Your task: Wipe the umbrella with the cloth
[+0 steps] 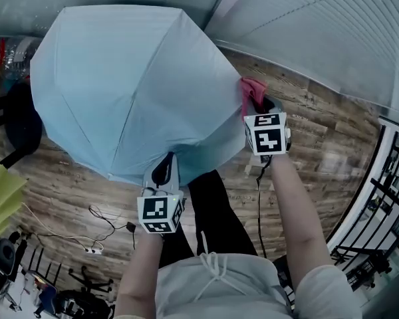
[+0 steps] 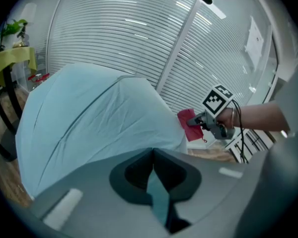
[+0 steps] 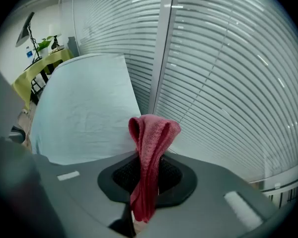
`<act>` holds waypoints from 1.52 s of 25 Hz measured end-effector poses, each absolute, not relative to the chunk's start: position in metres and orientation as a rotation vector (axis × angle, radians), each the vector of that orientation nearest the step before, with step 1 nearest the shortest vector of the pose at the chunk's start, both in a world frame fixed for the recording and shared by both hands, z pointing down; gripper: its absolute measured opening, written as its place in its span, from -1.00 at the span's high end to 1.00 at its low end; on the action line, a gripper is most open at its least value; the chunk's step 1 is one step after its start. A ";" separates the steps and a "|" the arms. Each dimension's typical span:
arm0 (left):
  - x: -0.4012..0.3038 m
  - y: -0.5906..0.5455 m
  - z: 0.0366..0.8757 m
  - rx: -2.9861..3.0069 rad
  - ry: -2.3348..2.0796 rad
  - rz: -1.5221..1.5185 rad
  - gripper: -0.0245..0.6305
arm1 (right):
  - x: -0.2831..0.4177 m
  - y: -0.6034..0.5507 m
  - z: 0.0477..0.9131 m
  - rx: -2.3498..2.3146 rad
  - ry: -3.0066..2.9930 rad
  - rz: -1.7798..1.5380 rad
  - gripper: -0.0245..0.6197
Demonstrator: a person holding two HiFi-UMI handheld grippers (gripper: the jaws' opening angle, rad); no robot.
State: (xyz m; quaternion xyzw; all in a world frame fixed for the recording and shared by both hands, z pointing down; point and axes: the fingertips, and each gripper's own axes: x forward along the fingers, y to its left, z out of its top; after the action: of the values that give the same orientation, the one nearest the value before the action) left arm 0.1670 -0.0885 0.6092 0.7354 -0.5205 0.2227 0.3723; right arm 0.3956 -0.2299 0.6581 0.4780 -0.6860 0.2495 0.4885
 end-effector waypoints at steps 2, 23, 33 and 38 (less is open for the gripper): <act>0.157 -0.084 0.598 1.916 -1.314 0.553 0.91 | 0.384 -0.220 0.636 1.197 -1.665 0.585 0.74; -0.049 -0.011 0.371 2.126 -1.462 0.440 0.91 | 0.117 -0.023 0.401 1.454 -1.985 0.773 0.74; -0.063 -0.022 0.169 2.449 -1.542 0.182 0.91 | 0.084 -0.017 0.209 1.567 -2.217 0.464 0.75; -0.051 -0.020 0.083 2.604 -1.523 0.038 0.91 | 0.092 -0.012 0.131 1.644 -2.312 0.316 0.75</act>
State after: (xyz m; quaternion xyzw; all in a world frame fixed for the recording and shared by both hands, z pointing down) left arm -0.0507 -0.0198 0.0835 0.8615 -0.5039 0.0126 0.0621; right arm 0.0916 -0.0125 0.1313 0.5700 -0.8017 0.1094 0.1430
